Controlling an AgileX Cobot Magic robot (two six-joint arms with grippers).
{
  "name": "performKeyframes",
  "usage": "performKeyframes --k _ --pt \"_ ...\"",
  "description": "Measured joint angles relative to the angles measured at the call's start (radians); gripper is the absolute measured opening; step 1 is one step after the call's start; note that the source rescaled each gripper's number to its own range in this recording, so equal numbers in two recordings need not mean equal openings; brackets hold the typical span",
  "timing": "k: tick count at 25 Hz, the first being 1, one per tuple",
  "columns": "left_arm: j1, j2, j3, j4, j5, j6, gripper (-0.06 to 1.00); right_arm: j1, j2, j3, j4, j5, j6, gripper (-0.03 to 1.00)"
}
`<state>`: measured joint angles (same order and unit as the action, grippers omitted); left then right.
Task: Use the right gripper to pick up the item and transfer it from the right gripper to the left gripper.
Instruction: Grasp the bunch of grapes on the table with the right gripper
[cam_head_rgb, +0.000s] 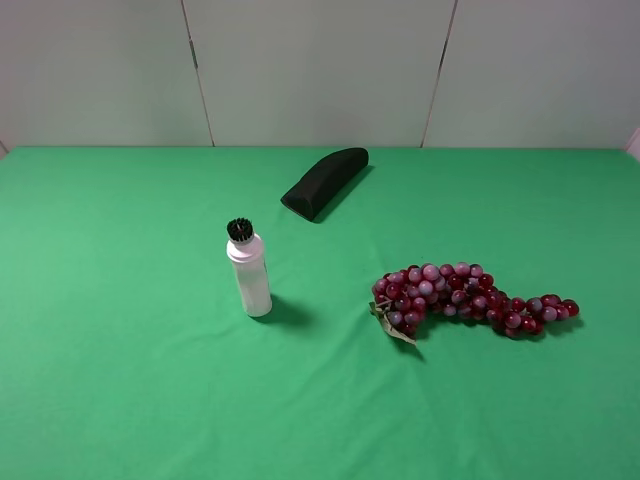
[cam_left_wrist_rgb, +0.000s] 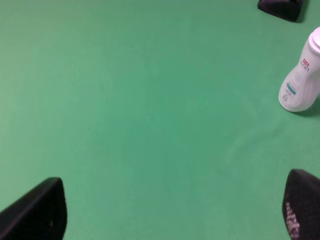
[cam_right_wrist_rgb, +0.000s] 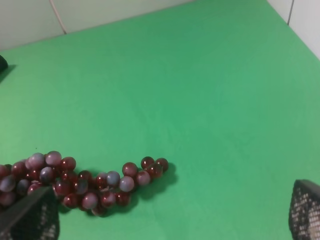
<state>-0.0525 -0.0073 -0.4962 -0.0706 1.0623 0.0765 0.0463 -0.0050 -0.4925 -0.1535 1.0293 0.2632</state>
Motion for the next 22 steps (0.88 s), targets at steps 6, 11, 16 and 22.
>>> performKeyframes --k 6,11,16,22 --pt "0.000 0.000 0.000 0.000 0.000 0.000 0.84 0.000 0.000 0.000 0.000 0.000 0.000 1.00" --pt "0.000 0.000 0.000 0.000 0.000 0.000 0.84 0.000 0.000 0.000 0.000 0.000 0.000 1.00" --pt "0.000 0.000 0.000 0.000 0.000 0.000 0.84 0.000 0.000 0.000 0.000 0.000 0.000 1.00" --pt "0.000 0.000 0.000 0.000 0.000 0.000 0.84 0.000 0.005 -0.004 -0.037 -0.005 0.000 1.00"
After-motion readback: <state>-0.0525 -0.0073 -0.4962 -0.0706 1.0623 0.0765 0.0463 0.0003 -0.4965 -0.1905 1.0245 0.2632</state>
